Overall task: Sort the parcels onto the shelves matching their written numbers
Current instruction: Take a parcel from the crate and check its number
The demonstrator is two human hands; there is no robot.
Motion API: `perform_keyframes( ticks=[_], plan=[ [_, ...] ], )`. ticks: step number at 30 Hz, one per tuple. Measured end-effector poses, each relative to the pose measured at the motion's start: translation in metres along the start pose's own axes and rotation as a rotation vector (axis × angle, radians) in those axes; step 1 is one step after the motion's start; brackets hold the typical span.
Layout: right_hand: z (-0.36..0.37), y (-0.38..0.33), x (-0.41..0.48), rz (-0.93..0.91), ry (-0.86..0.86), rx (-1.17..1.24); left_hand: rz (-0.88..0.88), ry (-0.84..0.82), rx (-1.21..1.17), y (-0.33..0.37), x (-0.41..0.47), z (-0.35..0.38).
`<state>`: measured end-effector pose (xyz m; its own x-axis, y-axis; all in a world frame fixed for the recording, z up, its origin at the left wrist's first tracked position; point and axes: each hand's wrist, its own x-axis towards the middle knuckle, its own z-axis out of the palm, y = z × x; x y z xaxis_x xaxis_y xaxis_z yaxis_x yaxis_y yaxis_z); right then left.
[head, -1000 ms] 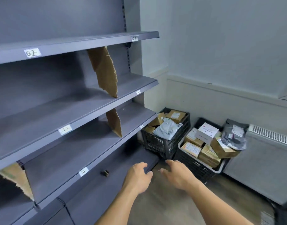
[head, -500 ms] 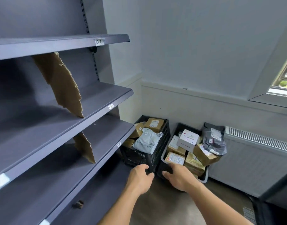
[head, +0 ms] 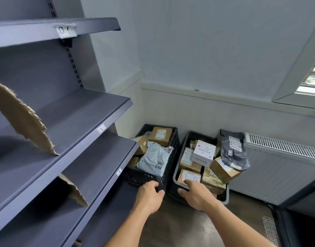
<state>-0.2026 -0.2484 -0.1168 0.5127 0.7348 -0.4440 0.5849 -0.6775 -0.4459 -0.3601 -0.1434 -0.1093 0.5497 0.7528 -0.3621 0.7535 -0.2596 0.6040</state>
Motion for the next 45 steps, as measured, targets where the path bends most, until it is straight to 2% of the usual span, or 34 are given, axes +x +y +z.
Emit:
perform_keyframes(
  ticks=[5,17,24,29,35,41,45],
  plan=[
    [-0.011,0.012,0.059,-0.004,-0.039,0.028,-0.038,-0.005,-0.020,0.011,0.053,0.007],
    [-0.040,0.021,0.213,-0.053,-0.181,0.031,-0.291,0.070,-0.121,0.025,0.176,0.022],
    [-0.007,0.019,0.264,0.002,-0.230,0.159,-0.383,0.094,-0.179,0.000,0.238,0.041],
    [0.032,0.019,0.301,0.022,-0.182,0.268,-0.411,0.075,-0.194,-0.030,0.295,0.061],
    [0.081,0.023,0.341,0.184,-0.137,0.410,-0.437,0.063,-0.185,-0.066,0.361,0.084],
    [0.107,0.023,0.374,0.198,-0.086,0.563,-0.461,0.124,-0.172,-0.108,0.420,0.100],
    [0.118,0.029,0.393,0.251,-0.077,0.609,-0.448,0.090,-0.223,-0.133,0.447,0.100]
  ],
)
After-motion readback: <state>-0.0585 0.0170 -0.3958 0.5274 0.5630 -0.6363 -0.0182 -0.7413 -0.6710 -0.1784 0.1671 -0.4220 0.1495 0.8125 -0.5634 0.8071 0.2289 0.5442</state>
